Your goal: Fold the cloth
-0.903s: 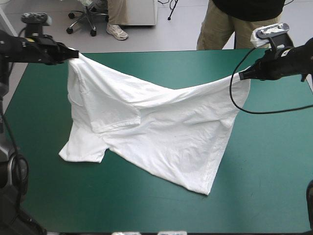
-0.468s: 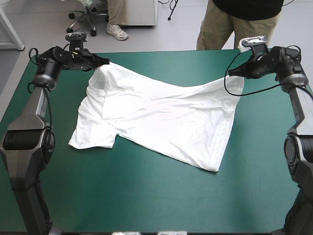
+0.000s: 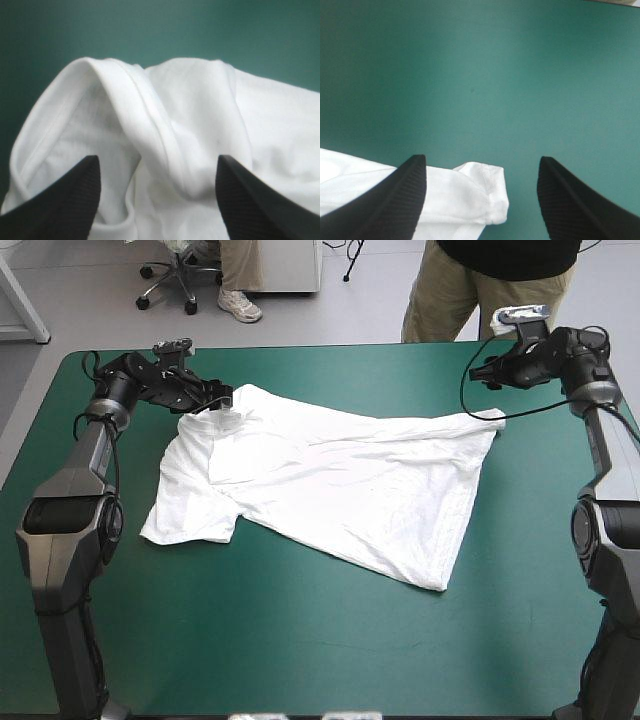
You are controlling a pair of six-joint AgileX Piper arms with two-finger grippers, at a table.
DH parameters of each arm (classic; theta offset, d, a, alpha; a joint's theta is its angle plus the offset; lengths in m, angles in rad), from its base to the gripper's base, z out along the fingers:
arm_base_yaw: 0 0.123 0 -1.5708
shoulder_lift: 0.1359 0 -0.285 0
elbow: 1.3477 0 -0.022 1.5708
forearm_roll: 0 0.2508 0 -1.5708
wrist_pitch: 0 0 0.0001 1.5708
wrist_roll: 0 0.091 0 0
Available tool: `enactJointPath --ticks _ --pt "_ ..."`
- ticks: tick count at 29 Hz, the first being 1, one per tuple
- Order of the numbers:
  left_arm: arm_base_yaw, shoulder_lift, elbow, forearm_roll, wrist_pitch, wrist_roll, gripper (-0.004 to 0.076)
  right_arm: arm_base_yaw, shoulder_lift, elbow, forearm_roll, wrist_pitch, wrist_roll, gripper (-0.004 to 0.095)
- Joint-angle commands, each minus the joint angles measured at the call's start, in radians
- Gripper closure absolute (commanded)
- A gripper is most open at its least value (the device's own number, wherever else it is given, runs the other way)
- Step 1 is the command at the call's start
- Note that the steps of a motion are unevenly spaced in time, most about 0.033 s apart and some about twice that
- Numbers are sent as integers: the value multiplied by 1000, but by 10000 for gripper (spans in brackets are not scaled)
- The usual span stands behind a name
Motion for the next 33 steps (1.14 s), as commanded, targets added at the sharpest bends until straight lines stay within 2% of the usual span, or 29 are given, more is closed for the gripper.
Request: enactJointPath --ticks 1,8,11,16,19,25,29,33 --pt "0 -149 -29 13 60 -7 267 -12 -122 -112 25 111 8 292" --pt "0 -329 -17 216 289 -50 286 2 -291 -139 165 322 -11 411" --pt "2 -419 46 295 311 -83 297 22 -362 -137 175 399 -9 443" --pt "2 -594 271 350 300 -118 297 82 -503 -38 168 399 -2 445" --pt "13 -689 464 383 266 -140 297 116 -565 47 168 399 -4 445" --pt "91 -762 789 390 109 -199 293 139 -595 213 171 392 -29 446" --pt "140 -742 911 305 -11 -182 293 139 -595 297 188 321 -38 446" --pt "138 -697 930 203 -121 -144 293 139 -595 336 250 297 -71 446"
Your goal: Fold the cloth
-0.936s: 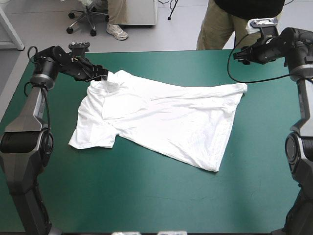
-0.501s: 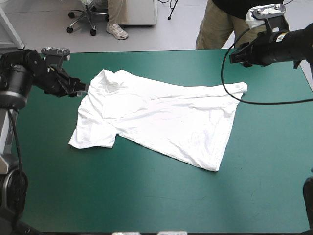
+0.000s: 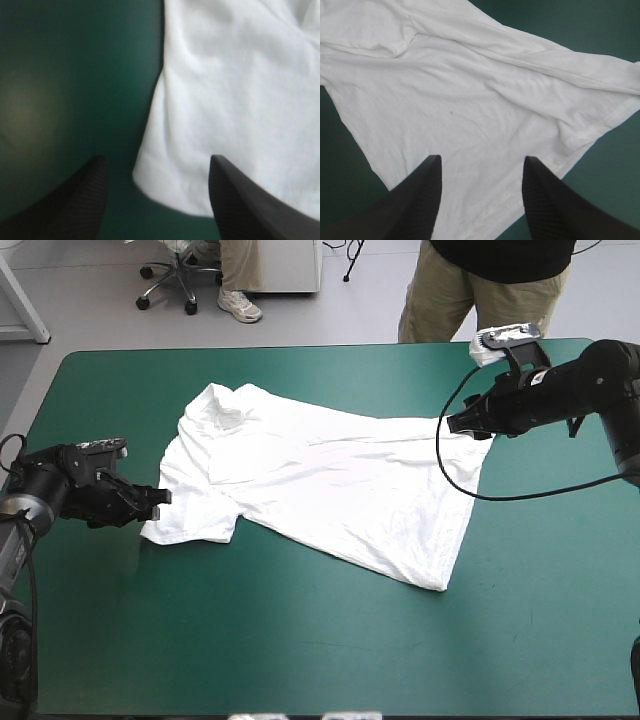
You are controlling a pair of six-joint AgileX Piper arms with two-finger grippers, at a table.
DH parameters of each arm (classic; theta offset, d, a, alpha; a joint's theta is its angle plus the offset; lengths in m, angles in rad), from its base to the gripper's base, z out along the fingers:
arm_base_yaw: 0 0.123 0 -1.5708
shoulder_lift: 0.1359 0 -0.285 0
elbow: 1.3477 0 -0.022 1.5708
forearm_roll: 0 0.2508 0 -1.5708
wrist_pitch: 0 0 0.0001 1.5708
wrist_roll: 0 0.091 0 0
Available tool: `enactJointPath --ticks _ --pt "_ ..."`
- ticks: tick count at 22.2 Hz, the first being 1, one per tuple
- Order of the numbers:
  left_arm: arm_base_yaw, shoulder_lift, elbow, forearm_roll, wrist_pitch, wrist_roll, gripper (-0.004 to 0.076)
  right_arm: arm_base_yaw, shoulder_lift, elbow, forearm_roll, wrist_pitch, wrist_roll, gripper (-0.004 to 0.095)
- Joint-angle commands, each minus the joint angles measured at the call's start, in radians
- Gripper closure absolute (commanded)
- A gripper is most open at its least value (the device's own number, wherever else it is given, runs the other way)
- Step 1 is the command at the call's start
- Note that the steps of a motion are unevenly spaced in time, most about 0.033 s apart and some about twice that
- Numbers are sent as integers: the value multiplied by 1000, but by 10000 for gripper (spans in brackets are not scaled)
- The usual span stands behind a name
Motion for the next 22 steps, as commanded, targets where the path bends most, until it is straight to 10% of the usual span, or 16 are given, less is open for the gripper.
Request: enactJointPath --ticks 1,7,11,22 --pt "0 7 -19 -99 -103 37 293 2 -35 -11 61 -57 -22 451" --pt "-6 146 -19 -224 -37 166 337 2 -35 -11 1 -52 -20 467" --pt "-60 158 -19 -240 -70 224 736 2 -35 -3 -56 28 36 467" --pt "-61 158 -19 -249 -84 254 733 333 -70 375 -290 14 119 467"
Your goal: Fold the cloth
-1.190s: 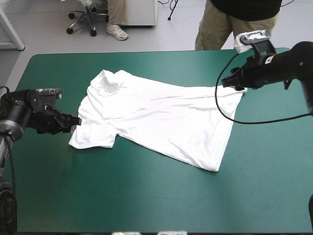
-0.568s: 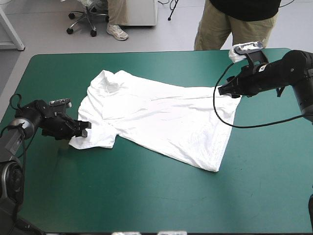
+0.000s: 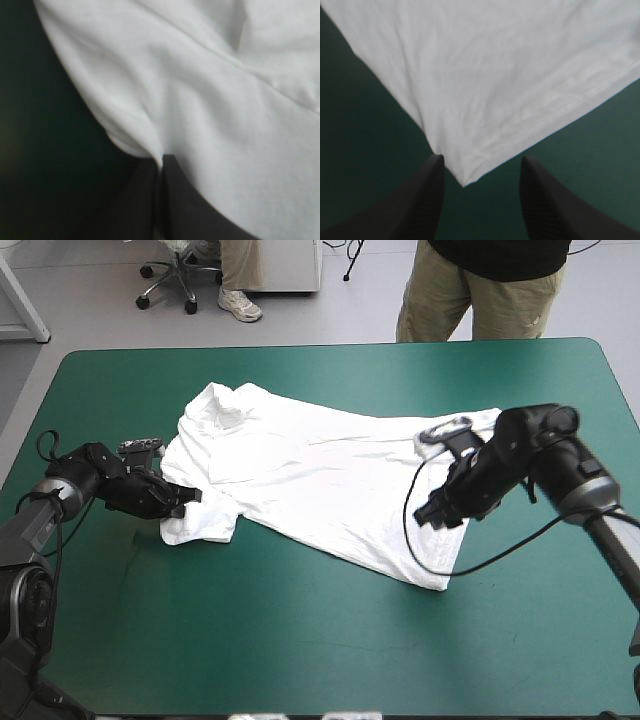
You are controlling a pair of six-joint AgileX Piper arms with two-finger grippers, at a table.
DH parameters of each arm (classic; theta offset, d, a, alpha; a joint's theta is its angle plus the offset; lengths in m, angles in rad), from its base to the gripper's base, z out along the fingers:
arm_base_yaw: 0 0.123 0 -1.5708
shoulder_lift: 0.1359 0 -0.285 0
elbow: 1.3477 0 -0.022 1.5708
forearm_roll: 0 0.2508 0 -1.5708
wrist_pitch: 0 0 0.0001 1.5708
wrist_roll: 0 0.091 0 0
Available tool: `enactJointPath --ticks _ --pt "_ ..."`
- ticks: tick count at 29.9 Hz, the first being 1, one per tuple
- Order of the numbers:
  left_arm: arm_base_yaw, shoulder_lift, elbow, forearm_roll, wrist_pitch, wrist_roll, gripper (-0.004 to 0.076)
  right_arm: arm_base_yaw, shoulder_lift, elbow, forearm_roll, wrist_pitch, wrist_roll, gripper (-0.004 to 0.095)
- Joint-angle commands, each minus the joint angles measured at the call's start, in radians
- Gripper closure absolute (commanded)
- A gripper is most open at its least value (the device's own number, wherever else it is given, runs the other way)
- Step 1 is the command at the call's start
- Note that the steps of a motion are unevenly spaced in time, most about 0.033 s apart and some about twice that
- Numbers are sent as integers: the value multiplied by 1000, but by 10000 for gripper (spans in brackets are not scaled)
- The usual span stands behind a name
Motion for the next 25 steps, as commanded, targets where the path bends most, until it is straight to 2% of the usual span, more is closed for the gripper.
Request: enactJointPath --ticks 1,4,8,20,23,25 --pt "-11 -19 -8 -25 0 17 733 112 -41 71 -105 -27 32 466" --pt "-11 -19 -8 -27 4 28 733 183 -41 135 -127 -34 53 462" --pt "-11 -19 -8 -25 6 28 733 216 -41 207 -122 -53 48 462" --pt "-11 -19 -8 -28 3 30 733 216 12 347 -135 -360 35 461" --pt "-11 -19 -8 -28 5 30 733 216 58 360 -144 -367 43 463" --pt "-11 -19 -8 -28 11 30 733 216 95 366 -144 -335 56 464"
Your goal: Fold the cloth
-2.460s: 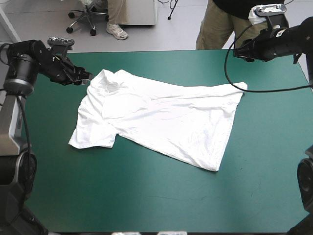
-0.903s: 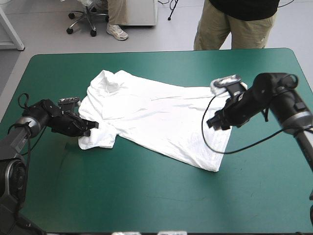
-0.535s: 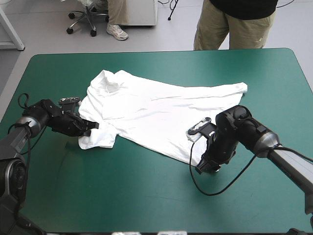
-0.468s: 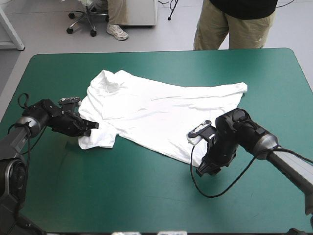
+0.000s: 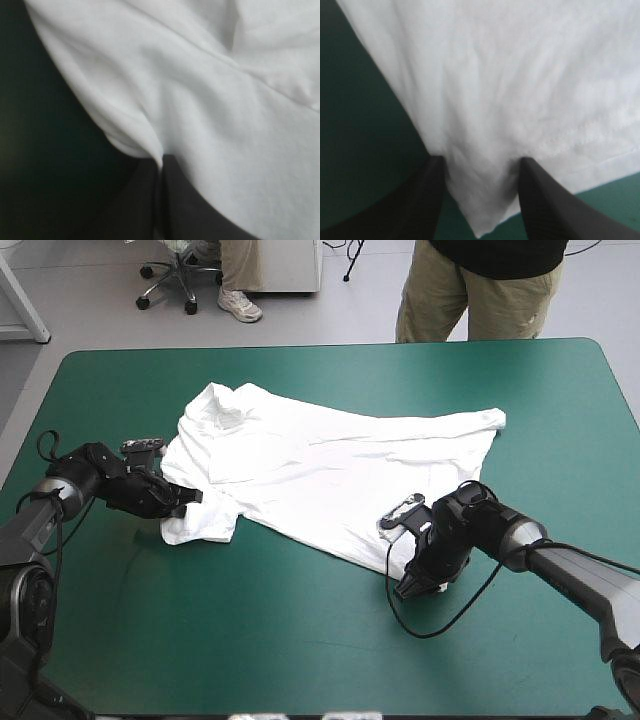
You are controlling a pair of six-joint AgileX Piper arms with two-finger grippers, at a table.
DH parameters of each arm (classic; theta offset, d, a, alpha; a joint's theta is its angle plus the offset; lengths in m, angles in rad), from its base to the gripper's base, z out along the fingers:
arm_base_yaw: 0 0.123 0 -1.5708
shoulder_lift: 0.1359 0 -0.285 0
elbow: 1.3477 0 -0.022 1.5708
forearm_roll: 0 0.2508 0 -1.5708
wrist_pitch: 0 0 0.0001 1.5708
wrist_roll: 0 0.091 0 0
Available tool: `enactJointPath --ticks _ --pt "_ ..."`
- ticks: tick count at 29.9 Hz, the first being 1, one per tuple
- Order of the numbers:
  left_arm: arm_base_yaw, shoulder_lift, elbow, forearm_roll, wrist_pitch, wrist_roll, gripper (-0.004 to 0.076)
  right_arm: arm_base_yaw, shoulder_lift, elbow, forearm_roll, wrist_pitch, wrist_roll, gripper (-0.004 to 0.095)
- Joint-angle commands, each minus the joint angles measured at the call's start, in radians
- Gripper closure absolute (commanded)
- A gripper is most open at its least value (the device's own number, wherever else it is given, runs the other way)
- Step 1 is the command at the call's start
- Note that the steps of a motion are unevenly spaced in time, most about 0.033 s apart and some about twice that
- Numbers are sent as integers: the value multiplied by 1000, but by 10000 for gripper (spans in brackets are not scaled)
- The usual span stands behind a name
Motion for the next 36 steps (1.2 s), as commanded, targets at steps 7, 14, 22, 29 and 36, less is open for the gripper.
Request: enactJointPath --ticks 7,14,22,29,36 --pt "-11 -23 -8 -27 36 -1 733 -2 51 1 -4 63 7 929" --pt "-11 -107 -46 -31 80 -1 733 -2 -54 -26 -11 71 28 906" --pt "-11 -297 -283 -105 189 -1 733 -4 -330 -349 -82 137 65 907" --pt "-11 -421 -624 -159 208 -7 733 -4 -387 -733 -223 149 80 914" --pt "-11 -431 -1063 -140 237 -29 733 -4 -385 -1045 -231 151 16 925"
